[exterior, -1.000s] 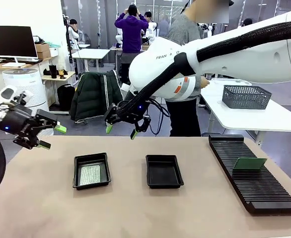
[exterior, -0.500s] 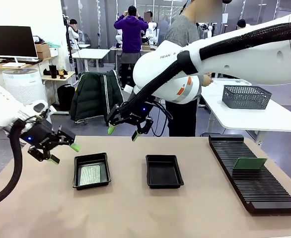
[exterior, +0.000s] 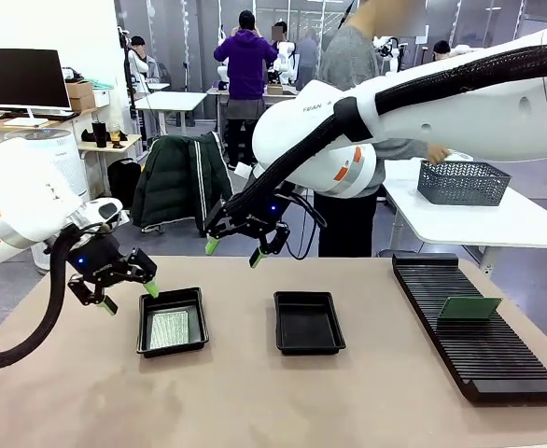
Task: Inspect and transfer BCBs to ESD trays.
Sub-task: Pick up the ESD tray and place it on the left side of the table.
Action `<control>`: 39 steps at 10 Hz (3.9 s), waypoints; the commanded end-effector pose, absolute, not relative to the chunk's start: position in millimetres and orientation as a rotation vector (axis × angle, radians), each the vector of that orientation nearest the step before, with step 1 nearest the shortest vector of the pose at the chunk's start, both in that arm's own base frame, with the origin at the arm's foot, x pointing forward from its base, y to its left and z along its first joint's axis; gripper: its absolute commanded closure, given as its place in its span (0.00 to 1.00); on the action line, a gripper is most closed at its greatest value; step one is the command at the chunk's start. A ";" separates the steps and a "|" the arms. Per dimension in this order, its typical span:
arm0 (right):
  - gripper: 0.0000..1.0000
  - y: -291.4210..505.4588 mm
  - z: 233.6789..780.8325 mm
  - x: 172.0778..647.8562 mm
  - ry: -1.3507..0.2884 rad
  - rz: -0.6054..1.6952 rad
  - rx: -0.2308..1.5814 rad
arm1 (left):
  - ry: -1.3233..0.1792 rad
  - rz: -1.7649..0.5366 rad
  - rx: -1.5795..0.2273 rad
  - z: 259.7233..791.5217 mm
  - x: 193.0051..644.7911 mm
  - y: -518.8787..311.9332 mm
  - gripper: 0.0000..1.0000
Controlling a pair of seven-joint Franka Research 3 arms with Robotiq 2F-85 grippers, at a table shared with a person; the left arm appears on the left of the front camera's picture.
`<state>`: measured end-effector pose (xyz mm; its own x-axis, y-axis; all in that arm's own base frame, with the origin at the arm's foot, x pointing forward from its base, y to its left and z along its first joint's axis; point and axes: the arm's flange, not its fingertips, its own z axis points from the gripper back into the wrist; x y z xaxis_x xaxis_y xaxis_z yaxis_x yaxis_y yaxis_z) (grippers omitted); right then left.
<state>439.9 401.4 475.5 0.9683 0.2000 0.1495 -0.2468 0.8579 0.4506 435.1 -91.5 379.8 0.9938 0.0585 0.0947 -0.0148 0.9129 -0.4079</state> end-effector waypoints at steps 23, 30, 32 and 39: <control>0.00 402.0 475.5 438.9 -0.098 0.230 0.484 | -0.084 0.186 -0.161 306.9 476.3 -126.6 0.48; 0.00 402.0 475.5 438.9 -0.098 0.230 0.484 | -0.094 0.190 -0.176 308.7 478.5 -124.0 0.80; 0.00 402.0 475.5 438.9 -0.098 0.230 0.484 | -0.090 0.190 -0.172 306.4 480.0 -123.3 0.89; 0.00 402.0 475.5 438.9 -0.098 0.230 0.484 | -0.075 0.132 -0.186 311.8 482.7 -104.5 1.00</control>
